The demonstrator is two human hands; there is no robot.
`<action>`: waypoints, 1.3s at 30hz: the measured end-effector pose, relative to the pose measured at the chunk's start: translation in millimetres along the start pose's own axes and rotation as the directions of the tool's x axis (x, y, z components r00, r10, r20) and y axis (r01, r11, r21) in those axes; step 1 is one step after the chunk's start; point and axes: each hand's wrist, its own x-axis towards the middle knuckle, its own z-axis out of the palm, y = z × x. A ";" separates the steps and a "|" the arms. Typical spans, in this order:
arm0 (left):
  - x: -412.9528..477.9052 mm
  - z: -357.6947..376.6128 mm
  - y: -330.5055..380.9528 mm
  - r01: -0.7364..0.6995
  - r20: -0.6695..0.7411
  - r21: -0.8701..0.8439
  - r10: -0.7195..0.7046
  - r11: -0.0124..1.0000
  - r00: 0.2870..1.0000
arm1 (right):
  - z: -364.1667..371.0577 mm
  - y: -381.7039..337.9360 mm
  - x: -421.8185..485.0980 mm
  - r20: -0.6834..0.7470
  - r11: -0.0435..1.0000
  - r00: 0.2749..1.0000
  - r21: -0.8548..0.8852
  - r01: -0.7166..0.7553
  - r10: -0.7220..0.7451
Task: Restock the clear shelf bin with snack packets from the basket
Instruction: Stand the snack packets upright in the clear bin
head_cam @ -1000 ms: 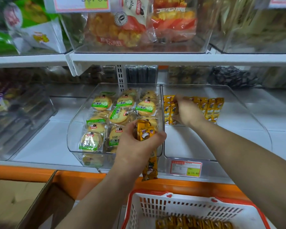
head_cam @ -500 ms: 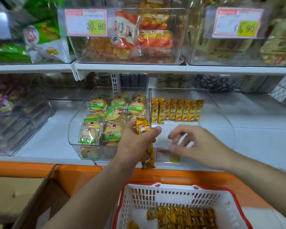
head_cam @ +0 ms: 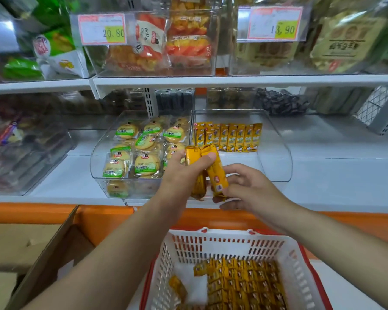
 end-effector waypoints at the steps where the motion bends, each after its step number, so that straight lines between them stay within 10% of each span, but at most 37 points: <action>1: -1.5 -1.2 0.1 -0.009 0.001 0.005 0.009 1.000 1.000 | -1.7 0.1 -0.3 0.003 1.000 1.000 -0.002 0.006 -0.006; 22: 7.9 -16.9 -11.8 -0.031 0.033 0.152 0.026 0.988 0.999 | -22.7 -14.3 27.6 -0.269 0.912 0.963 0.388 0.137 -0.030; 29: 21.6 -32.9 1.5 -0.064 0.026 0.201 0.060 0.977 0.998 | -54.6 -29.5 76.8 -0.372 0.960 0.891 -0.197 0.197 -0.259; 39: 36.7 -65.2 -5.3 -0.180 0.000 0.239 0.186 0.954 0.983 | -76.5 -1.8 207.6 -0.358 0.625 0.865 -0.778 -0.068 -0.352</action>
